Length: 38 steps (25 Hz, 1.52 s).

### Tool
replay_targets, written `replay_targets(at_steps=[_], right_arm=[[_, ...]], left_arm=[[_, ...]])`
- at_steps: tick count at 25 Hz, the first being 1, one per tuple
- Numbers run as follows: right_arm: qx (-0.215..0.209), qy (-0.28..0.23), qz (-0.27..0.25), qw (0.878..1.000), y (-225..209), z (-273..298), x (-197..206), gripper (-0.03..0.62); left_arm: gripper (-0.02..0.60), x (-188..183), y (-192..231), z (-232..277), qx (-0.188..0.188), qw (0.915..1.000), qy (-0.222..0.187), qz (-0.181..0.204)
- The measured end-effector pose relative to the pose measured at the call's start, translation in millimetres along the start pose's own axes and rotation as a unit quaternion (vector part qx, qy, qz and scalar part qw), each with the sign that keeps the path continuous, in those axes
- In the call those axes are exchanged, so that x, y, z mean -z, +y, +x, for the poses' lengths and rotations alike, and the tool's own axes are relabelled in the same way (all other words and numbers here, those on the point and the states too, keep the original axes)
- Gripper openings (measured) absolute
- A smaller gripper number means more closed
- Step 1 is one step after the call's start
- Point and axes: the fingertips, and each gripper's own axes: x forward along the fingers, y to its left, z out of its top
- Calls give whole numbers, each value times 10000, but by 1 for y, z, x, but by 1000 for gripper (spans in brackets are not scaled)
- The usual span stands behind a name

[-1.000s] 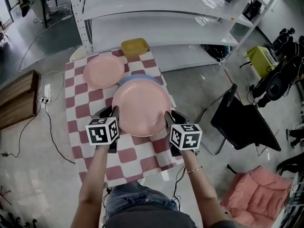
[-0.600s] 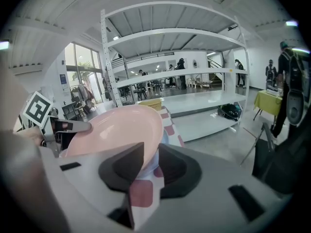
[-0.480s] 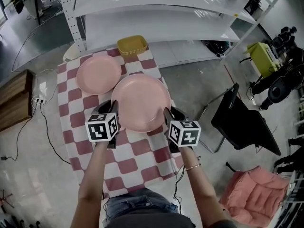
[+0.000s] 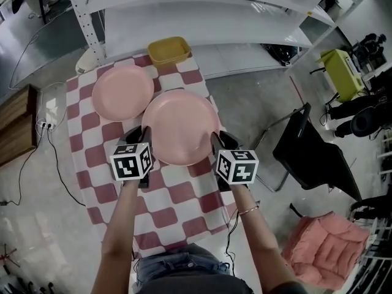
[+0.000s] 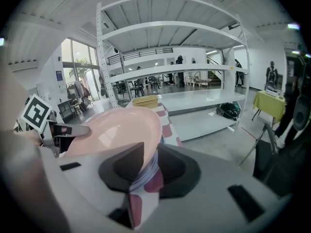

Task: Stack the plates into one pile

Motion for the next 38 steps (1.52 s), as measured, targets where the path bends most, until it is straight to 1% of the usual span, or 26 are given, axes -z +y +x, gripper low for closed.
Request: replay_targets(at_steps=[4,8,15,25,29,38], right_arm=[[41,73,-16,10000,-2,7,5,92],[35,176,29,9998,-3,10,13,92],[104,246,-49,9996,-6,15,18,91],[150,348,-39,9993,-10,21,27,92],[147,336,-56,9993,-10,22,26,92],[303,277,-132,9991,-11,22,25,91]], left_arm=[[78,6,3,6,-32,10000,71,48],[81,13,3,10,-72,9996,172,191],[87,21,4,17,-136,9988,303,346],[98,21,1,19,-177,9975,337,594],[101,21,2,18,-183,9973,326,629],[110,22,3,19,-195,9977,309,574]])
